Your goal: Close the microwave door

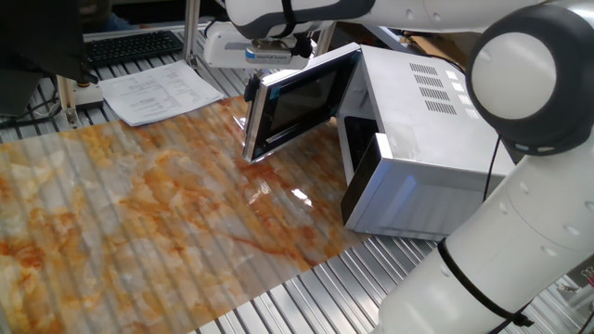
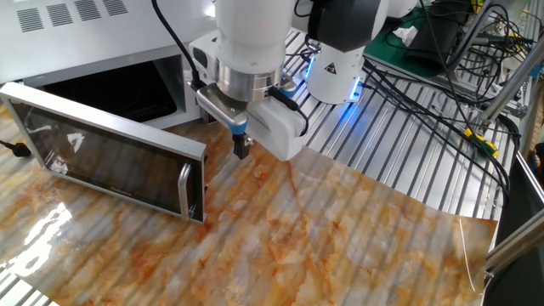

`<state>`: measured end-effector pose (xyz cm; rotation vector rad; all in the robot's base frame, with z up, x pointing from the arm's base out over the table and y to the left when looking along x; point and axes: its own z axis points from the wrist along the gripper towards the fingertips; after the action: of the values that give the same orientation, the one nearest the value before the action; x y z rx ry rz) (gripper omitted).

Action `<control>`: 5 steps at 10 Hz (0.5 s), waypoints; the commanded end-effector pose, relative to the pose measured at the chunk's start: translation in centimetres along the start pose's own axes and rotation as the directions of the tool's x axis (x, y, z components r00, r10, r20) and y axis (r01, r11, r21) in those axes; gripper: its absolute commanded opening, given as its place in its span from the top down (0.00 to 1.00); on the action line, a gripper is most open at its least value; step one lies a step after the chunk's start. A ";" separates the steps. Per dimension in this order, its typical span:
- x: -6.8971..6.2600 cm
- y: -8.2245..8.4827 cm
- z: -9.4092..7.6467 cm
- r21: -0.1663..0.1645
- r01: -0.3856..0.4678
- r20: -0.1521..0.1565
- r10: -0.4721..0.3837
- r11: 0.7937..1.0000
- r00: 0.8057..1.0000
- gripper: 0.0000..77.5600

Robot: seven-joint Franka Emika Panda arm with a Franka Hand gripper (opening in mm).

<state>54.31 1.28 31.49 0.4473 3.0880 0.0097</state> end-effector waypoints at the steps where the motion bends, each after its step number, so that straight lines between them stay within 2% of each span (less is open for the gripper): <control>1: -0.1 0.0 -0.1 -0.016 -0.081 -0.020 0.081 0.997 0.997 1.00; 2: -0.1 0.0 -0.1 -0.040 -0.084 -0.033 0.082 0.996 0.996 1.00; 4: -0.1 0.0 -0.1 -0.057 -0.098 -0.040 0.096 0.994 0.995 1.00; 5: -0.1 0.0 -0.1 -0.037 -0.121 -0.032 0.120 0.992 0.992 1.00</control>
<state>54.31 1.30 31.47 0.5838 3.0896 0.0947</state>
